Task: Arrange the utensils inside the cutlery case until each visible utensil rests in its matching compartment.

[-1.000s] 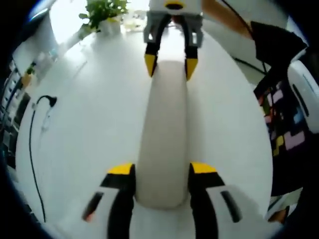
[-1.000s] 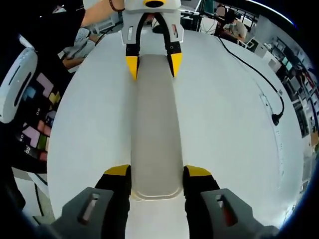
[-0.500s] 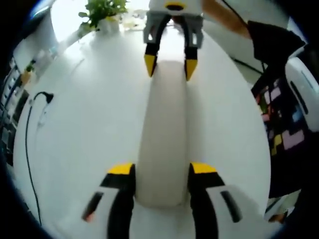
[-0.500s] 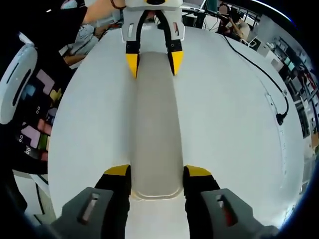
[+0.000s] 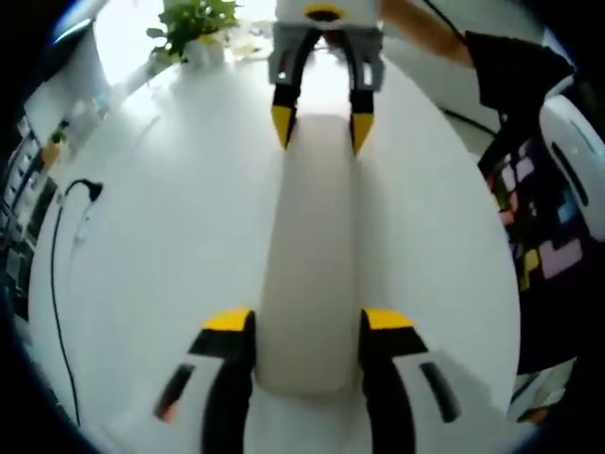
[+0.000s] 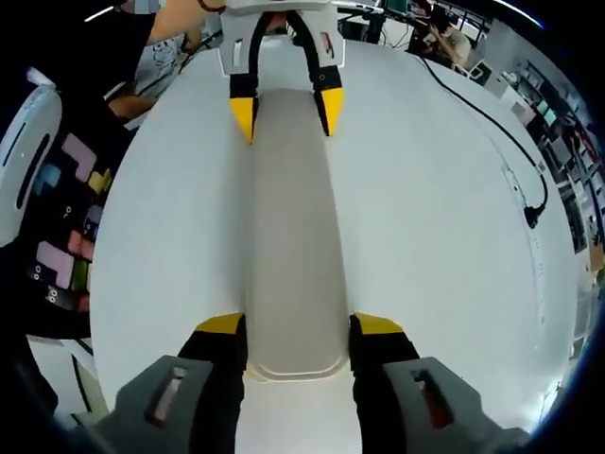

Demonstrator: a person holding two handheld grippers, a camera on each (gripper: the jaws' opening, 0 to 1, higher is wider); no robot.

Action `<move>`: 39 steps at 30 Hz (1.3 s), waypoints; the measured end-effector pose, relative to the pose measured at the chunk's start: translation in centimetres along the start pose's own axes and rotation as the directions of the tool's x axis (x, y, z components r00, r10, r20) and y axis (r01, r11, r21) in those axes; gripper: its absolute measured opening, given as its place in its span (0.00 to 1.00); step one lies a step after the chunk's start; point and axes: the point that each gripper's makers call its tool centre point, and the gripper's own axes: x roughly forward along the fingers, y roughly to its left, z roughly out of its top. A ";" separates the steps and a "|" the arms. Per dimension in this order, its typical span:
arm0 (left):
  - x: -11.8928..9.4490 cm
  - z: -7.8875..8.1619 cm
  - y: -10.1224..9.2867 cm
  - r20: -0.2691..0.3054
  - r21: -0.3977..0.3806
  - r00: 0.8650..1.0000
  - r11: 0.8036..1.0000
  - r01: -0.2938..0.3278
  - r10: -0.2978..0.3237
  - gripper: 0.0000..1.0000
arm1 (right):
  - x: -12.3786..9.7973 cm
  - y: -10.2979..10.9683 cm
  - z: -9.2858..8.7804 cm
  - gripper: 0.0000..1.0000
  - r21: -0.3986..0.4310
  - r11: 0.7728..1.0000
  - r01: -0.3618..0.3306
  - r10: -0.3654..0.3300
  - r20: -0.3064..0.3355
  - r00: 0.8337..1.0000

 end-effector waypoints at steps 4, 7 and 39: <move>0.0 0.0 0.0 0.027 0.000 1.000 1.000 0.001 -0.001 0.46 | 0.0 0.1 0.1 0.45 0.007 1.000 0.005 -0.005 0.019 1.000; -0.1 0.1 -0.1 0.059 -0.007 0.998 1.000 0.019 -0.018 0.49 | 0.1 0.1 0.1 0.45 0.019 1.000 0.008 -0.009 0.026 1.000; -9.0 0.3 3.3 0.466 -0.294 0.785 0.908 -0.298 0.408 0.75 | -7.1 -3.4 -0.7 0.70 0.378 0.869 0.319 -0.467 0.417 0.780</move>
